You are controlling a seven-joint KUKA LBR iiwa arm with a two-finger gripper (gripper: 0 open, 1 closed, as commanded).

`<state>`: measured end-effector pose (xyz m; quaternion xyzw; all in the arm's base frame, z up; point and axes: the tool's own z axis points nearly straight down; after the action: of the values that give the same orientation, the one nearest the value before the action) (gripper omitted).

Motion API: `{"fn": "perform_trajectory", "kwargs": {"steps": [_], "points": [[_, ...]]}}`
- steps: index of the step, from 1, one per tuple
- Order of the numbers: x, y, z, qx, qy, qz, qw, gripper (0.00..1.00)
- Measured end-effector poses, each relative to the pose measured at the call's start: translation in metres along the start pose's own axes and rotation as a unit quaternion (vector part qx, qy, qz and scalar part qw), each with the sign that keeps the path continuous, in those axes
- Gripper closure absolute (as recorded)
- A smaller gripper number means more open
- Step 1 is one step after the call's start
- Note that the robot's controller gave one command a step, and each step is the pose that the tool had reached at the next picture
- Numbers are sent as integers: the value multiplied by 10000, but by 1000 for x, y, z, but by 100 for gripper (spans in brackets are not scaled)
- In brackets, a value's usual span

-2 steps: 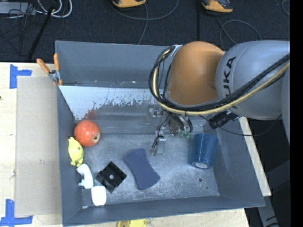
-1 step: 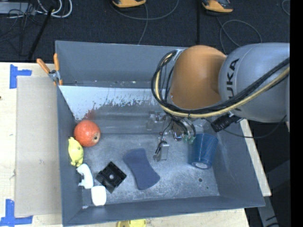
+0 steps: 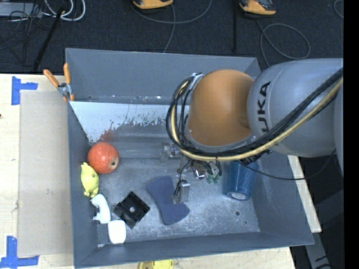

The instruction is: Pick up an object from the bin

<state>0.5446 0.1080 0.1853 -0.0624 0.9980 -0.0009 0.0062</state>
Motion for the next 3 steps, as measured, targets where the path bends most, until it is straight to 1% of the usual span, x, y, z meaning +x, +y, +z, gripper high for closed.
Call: {"fn": "perform_trajectory", "kwargs": {"steps": [1, 2, 3], "points": [[19, 32, 26, -31, 81, -248, 9997, 0], [12, 48, 39, -9, 56, -349, 9994, 0], [33, 73, 73, -15, 49, -150, 9999, 0]]}}
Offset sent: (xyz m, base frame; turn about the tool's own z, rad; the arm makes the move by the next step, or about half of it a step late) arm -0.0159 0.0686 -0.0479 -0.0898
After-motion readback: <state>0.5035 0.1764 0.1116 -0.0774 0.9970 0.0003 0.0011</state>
